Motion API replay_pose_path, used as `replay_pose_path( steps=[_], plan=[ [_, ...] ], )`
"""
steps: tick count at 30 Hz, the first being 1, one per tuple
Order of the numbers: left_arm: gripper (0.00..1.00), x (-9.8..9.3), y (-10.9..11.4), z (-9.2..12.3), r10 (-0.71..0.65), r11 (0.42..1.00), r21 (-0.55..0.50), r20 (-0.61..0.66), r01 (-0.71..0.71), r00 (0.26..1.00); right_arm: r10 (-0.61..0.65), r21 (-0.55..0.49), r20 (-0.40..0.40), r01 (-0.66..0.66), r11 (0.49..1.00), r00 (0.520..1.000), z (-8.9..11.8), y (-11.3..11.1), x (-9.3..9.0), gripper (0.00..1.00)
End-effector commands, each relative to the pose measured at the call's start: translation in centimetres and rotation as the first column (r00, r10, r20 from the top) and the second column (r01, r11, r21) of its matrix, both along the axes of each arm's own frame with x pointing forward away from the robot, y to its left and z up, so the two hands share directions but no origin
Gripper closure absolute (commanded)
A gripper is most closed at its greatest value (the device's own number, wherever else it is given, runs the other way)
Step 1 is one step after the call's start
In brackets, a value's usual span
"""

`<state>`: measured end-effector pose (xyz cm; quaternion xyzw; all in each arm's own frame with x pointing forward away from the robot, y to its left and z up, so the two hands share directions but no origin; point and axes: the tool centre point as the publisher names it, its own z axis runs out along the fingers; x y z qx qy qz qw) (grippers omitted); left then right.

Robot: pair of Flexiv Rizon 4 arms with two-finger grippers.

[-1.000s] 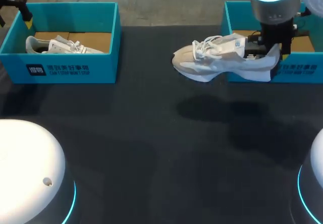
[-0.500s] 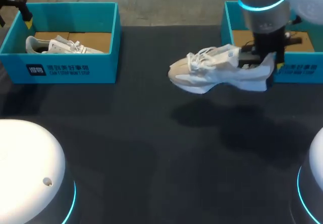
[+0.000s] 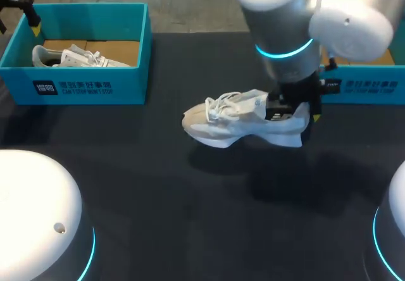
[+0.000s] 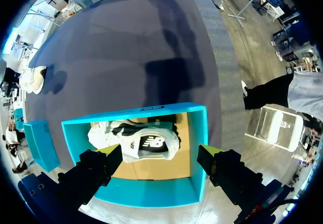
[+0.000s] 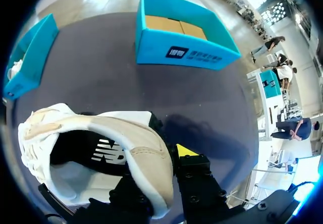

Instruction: Take the shoe out of the shoebox, open the shoe tongue, remove and reinsert the insole, then place the shoe into the shoebox

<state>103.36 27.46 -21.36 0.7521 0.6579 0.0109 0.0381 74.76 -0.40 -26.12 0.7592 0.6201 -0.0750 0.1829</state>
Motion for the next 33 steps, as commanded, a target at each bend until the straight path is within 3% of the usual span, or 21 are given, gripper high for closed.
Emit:
replay_pose_path(
  steps=[1, 12, 20, 33],
  plan=[
    [0.00, -0.2, 0.0, 0.0, 0.000, 1.000, 0.001, 0.003, 0.000, 1.000, 0.000, 0.000, 0.001, 0.000, 1.000, 1.000, -1.2, 1.1, -0.8, 1.00],
    [0.00, -0.2, 0.0, 0.0, 0.000, 1.000, 0.001, 0.003, 0.000, 1.000, -0.017, -0.012, 0.000, 0.017, 1.000, 1.000, -3.3, 2.7, -2.9, 1.00],
    [0.00, -0.2, 0.0, 0.0, 0.000, 1.000, 0.001, 0.003, 0.000, 1.000, 0.008, -0.004, 0.007, -0.008, 1.000, 1.000, -6.2, 4.2, -4.3, 1.00],
    [0.00, -0.2, 0.0, 0.0, 0.000, 1.000, 0.001, 0.003, 0.000, 1.000, 0.018, 0.003, -0.011, -0.018, 1.000, 1.000, -9.0, 4.5, -4.5, 1.00]
  ],
)
